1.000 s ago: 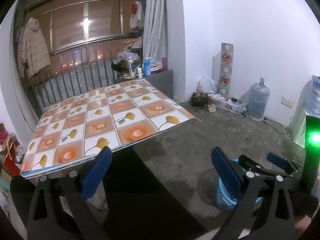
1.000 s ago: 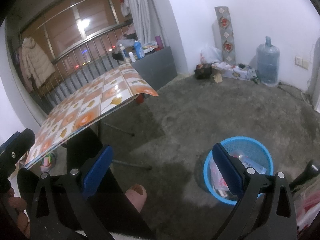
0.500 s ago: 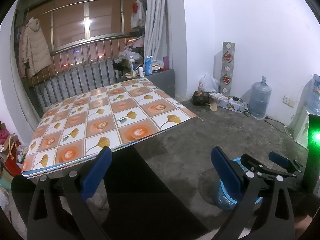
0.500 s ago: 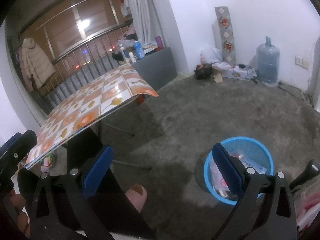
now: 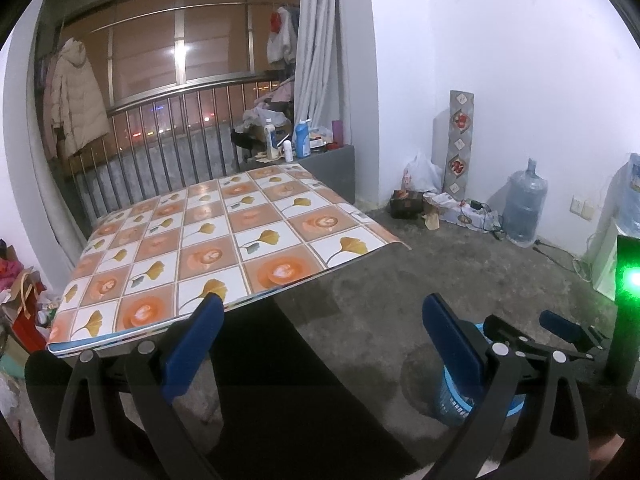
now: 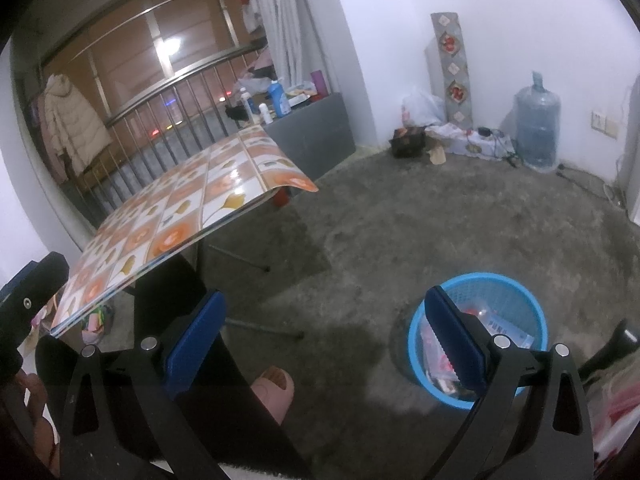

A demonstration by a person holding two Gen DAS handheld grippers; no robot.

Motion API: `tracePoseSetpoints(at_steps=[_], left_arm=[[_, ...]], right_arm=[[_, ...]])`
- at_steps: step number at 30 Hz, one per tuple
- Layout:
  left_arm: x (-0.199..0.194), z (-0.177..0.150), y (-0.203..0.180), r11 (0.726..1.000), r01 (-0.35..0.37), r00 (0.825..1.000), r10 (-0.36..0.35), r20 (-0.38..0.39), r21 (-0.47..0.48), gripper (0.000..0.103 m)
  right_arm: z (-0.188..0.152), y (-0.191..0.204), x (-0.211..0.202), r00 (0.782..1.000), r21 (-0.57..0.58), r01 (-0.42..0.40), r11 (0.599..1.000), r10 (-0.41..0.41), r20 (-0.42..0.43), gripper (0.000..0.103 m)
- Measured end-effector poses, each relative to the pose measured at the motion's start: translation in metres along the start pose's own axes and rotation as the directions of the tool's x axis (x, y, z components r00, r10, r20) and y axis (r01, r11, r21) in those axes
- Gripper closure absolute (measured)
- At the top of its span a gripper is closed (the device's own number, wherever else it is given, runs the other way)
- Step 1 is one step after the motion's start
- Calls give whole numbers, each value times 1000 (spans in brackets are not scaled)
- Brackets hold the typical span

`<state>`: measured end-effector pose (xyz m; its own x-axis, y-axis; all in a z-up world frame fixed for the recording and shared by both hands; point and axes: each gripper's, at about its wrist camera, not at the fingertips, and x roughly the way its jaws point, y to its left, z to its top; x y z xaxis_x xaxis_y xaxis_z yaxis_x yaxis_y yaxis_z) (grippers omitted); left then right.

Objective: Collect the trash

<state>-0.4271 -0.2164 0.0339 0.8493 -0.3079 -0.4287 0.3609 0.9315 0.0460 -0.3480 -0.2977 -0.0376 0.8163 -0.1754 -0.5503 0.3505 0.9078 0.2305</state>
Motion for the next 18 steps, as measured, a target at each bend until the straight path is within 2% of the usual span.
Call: tracePoseSetpoints(at_steps=[11,18], left_arm=[[-4,0,-2,1000,-25,999,25,22,-2,5],[2,0,-1,1000,20,999,-20,-27,-9,5]], right_arm=[[-1,0,0,1000,0,-2,1000,2,-2,8],[-1,1,1,1000,1,-2,1000,2,-2,8]])
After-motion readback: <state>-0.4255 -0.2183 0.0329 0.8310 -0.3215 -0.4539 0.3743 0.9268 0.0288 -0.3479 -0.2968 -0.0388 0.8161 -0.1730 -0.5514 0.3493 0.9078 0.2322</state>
